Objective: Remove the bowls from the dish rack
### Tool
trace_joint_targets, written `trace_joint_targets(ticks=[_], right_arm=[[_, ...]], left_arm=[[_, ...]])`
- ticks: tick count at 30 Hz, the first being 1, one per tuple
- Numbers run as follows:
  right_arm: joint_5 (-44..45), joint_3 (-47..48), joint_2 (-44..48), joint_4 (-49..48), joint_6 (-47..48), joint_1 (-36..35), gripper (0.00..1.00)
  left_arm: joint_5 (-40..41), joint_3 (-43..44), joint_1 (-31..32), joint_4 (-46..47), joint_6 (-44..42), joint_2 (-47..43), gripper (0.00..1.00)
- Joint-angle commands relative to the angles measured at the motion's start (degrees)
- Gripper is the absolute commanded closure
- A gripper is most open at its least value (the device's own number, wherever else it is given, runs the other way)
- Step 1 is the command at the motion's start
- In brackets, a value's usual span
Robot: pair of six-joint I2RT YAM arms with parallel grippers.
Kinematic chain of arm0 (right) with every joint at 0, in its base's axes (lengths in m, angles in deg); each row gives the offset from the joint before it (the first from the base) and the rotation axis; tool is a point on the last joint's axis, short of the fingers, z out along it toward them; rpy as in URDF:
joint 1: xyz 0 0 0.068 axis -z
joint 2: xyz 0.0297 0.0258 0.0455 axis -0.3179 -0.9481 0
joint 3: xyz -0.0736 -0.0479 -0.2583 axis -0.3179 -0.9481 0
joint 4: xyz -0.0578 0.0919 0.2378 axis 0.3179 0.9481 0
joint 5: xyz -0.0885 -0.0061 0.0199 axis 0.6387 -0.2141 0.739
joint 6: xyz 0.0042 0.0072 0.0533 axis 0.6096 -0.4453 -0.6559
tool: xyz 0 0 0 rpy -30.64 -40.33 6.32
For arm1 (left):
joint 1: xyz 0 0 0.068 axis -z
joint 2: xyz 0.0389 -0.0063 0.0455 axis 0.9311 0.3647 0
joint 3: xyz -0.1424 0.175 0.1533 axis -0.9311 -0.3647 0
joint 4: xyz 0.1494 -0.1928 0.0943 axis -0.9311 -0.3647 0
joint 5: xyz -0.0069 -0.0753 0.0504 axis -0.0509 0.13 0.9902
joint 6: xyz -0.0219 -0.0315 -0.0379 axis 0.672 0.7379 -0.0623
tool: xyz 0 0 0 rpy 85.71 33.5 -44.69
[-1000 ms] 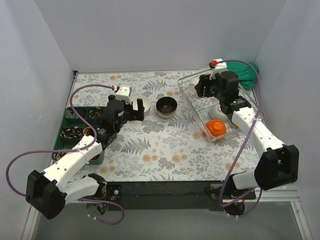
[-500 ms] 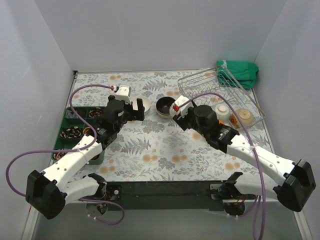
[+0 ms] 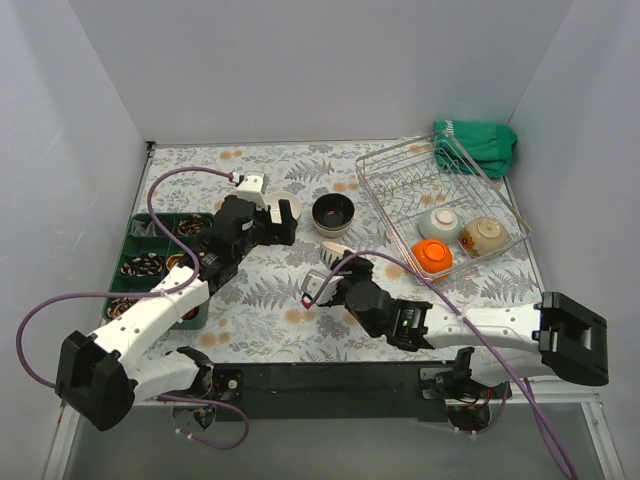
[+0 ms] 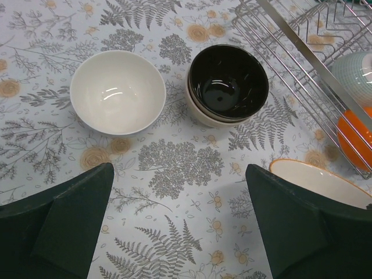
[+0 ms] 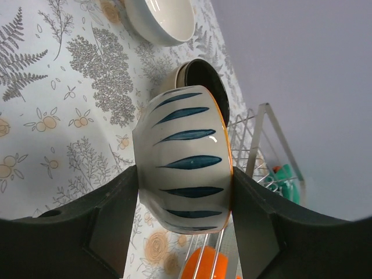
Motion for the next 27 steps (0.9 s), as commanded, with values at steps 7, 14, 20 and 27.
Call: trace_joint_targets(ticks=[7, 14, 20, 27], right_arm=[[13.9, -4.3, -13.4, -47.6, 32.1, -6.6, 0.99], [14.6, -4.2, -24.7, -72.1, 50.7, -7.6, 0.99], [14.6, -2.6, -29.4, -77.0, 54.9, -7.8, 0.99], [13.7, -1.6, -29.6, -77.0, 55.4, -7.8, 0.99]], left_arm=[[-7.1, 3.7, 0.0, -2.7, 3.7, 1.3, 0.02], [-14.8, 5.1, 0.1, -4.2, 6.7, 3.2, 0.02], [-16.9, 6.2, 0.0, -6.1, 7.7, 5.6, 0.02], [-16.3, 8.0, 0.0, -9.9, 8.8, 10.4, 0.03]])
